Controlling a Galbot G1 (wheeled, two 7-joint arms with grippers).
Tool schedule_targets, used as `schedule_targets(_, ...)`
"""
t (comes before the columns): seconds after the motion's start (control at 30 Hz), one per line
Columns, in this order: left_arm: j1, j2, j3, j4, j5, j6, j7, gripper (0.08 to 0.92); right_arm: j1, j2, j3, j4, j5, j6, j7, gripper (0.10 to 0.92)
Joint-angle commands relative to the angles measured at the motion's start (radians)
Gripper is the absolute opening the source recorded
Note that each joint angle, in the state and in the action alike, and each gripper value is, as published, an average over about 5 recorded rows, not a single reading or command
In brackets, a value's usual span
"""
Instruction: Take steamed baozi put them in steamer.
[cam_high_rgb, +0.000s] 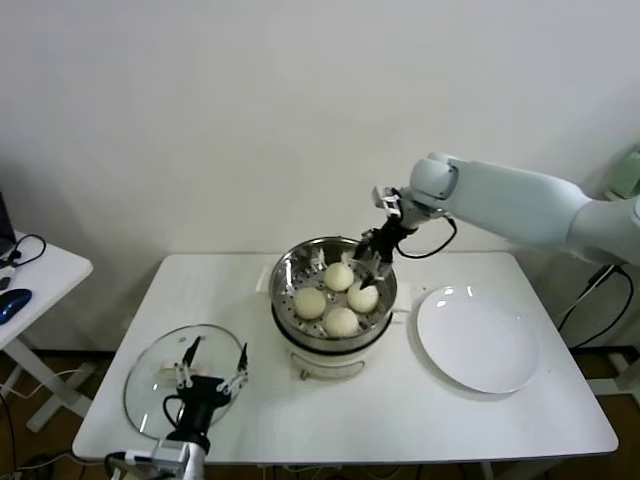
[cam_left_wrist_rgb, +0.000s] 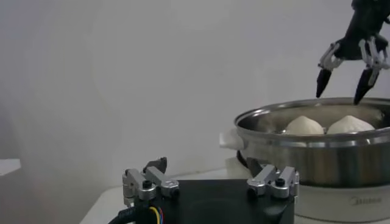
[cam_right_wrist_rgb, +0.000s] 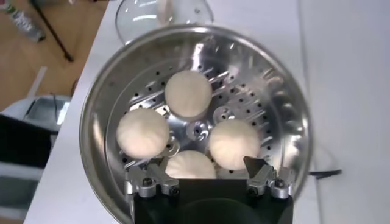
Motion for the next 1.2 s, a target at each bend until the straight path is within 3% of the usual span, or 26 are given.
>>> schedule_targets(0.03, -0.025, -0.002, -0.014, 0.007, -0.009, 0.005, -0.004, 0.823, -0.071, -0.186, 0.260, 0.130, 0.035, -0.026, 0.188, 0.823)
schedule_targets(0.37, -0.033, 0.001, -0.026, 0.003, -0.012, -0.011, 0.004, 0.823, -0.265, -0.371, 0.516, 0.316, -0.088, -0.041, 0.387, 0.823)
schedule_targets(0.8, -0.037, 0.006, -0.043, 0.013, 0.003, -0.060, 0.011, 0.823, -1.046, -0.486, 1.293, 0.523, -0.294, 0.078, 0.676, 0.823)
schedule_targets(1.0, -0.025, 0.008, -0.076, 0.023, -0.020, -0.084, 0.037, 0.823, -1.412, -0.409, 1.666, 0.611, -0.374, 0.120, 0.716, 0.823)
schedule_targets(1.2, -0.025, 0.009, -0.090, 0.018, -0.027, -0.089, 0.062, 0.823, -1.720, -0.233, 1.959, 0.682, -0.456, 0.172, 0.738, 0.823)
